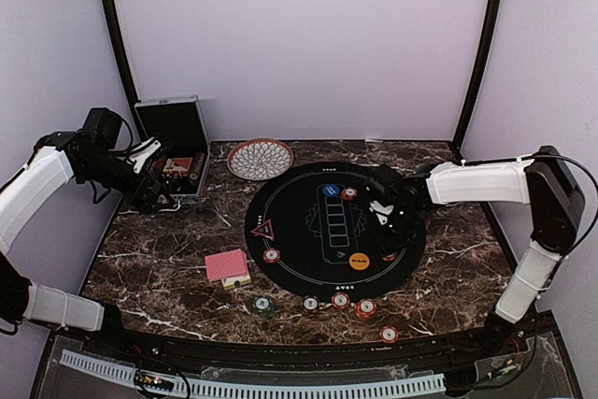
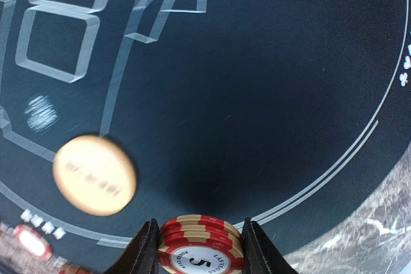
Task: Distribute texas hold em gaming equipment
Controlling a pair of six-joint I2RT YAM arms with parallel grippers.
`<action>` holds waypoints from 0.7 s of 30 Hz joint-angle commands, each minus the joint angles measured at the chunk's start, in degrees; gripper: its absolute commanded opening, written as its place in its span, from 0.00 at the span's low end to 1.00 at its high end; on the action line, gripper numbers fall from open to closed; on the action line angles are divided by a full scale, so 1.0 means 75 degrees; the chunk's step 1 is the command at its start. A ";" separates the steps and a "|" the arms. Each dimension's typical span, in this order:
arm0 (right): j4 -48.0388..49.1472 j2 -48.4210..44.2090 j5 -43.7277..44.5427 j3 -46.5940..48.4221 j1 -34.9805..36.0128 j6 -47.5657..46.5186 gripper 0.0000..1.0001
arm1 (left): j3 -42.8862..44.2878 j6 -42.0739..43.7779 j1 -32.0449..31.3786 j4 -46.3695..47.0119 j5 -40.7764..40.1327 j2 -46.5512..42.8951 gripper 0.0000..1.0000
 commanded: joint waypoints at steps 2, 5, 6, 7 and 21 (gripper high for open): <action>0.0512 0.0534 0.0177 0.0085 -0.0260 0.0073 0.23 | 0.0167 0.0088 -0.0030 -0.0254 0.0123 -0.0062 0.99; 0.0688 0.0737 0.0204 -0.0111 -0.0301 0.0156 0.25 | 0.0109 0.0104 -0.0035 -0.0257 0.0130 -0.0090 0.99; 0.0742 0.0771 0.0210 -0.0178 -0.0313 0.0183 0.27 | 0.0092 0.0118 -0.0036 -0.0255 0.0122 -0.0102 0.99; 0.0781 0.0781 0.0226 -0.0238 -0.0325 0.0210 0.32 | 0.0083 0.0120 -0.0029 -0.0260 0.0118 -0.0104 0.99; -0.0150 -0.0425 0.0757 0.0441 0.0088 0.0242 0.72 | 0.0148 0.0117 -0.0034 -0.0298 0.0164 -0.0036 0.99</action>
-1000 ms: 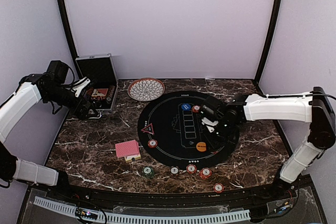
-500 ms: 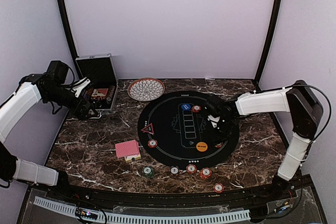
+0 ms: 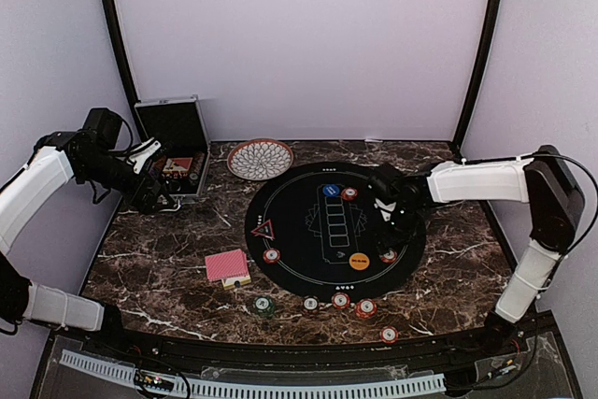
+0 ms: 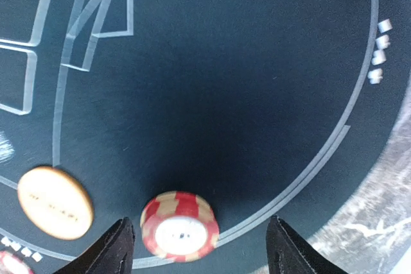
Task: Distribute texas hold em gaming equipment
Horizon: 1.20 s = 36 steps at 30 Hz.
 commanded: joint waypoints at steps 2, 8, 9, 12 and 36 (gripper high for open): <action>-0.0509 -0.0886 0.0059 0.0714 0.0748 0.0004 0.73 | 0.0149 0.0062 -0.0037 -0.0280 0.0150 -0.0026 0.99; -0.0893 -0.0803 -0.0295 0.1560 0.2396 0.0002 0.80 | 0.0168 0.0047 -0.0031 -0.0306 0.0178 0.0011 0.99; -0.0901 -0.0691 -0.0369 0.1687 0.2643 -0.0013 0.80 | 0.0168 0.0047 -0.0033 -0.0294 0.0181 0.0017 0.99; -0.0920 -0.0257 -0.0534 0.2109 0.3201 -0.0070 0.82 | 0.0174 0.0036 -0.0037 -0.0300 0.0187 0.0032 0.99; -0.0738 0.1483 -0.1516 0.2735 0.4219 -0.1024 0.85 | 0.0354 0.0037 -0.0030 -0.0415 0.0230 0.0035 0.99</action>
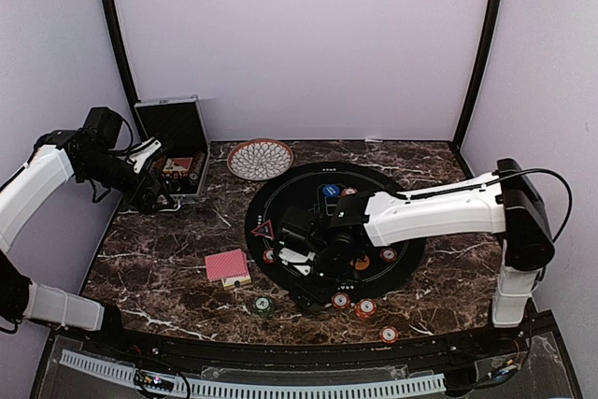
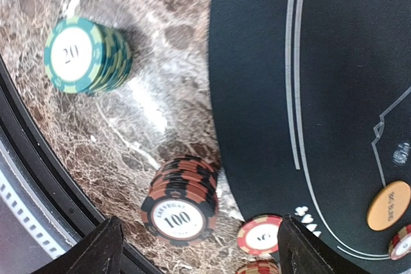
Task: Distribute texas hold em gaming equipment
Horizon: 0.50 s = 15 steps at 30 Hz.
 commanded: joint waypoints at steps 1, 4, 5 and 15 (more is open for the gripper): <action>0.0002 0.0181 -0.0088 0.0185 0.0115 -0.0192 0.85 | 0.0265 0.0039 -0.0033 -0.0281 0.0141 -0.0026 0.99; 0.0033 0.0280 -0.0070 0.0174 0.0133 -0.0199 0.84 | 0.0268 0.0038 -0.0027 -0.0282 0.0149 -0.0035 0.99; 0.0052 0.0307 -0.0064 0.0174 0.0144 -0.0196 0.83 | 0.0268 0.0038 -0.0033 -0.0286 0.0145 -0.0036 0.99; 0.0178 0.0484 -0.0052 0.0185 0.0160 -0.0208 0.74 | 0.0279 0.0038 -0.0028 -0.0311 0.0117 -0.0084 0.99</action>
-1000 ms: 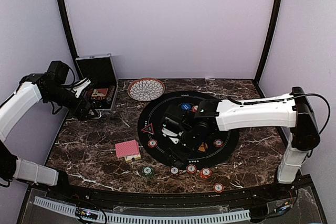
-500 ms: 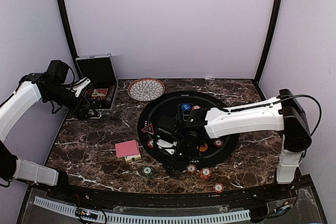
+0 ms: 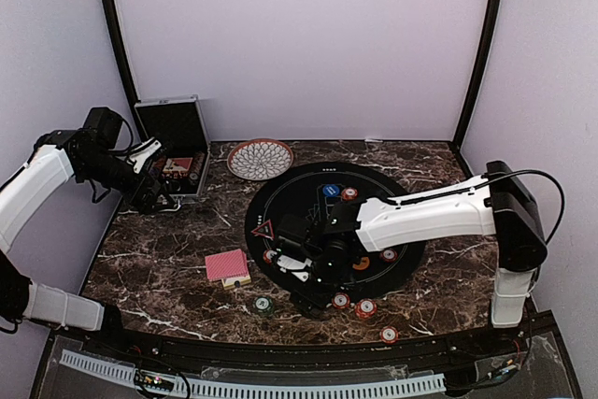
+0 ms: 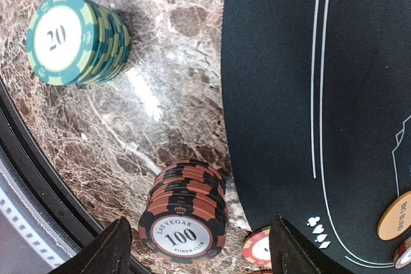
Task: Distribute texas hold em gaming equipment
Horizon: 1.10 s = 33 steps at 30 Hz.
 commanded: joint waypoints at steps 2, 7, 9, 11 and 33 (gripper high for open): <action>0.0164 0.0177 0.0021 0.0191 0.0093 -0.0035 0.73 | 0.0277 0.0029 -0.0028 -0.0290 0.0109 -0.0090 0.99; 0.0189 0.0222 0.0019 0.0194 0.0093 -0.0050 0.71 | 0.0271 0.0027 -0.0025 -0.0285 0.0127 -0.0096 0.99; 0.0202 0.0235 0.0021 0.0206 0.0093 -0.0043 0.68 | 0.0267 0.0026 -0.0032 -0.0270 0.0125 -0.0089 0.99; 0.0230 0.0237 0.0010 0.0195 0.0093 -0.0038 0.65 | 0.0269 0.0026 -0.0030 -0.0269 0.0114 -0.0085 0.99; 0.0006 -0.0129 -0.0013 0.0298 0.0093 0.0036 0.43 | 0.0243 0.0026 -0.0026 -0.0273 0.0097 -0.0108 0.99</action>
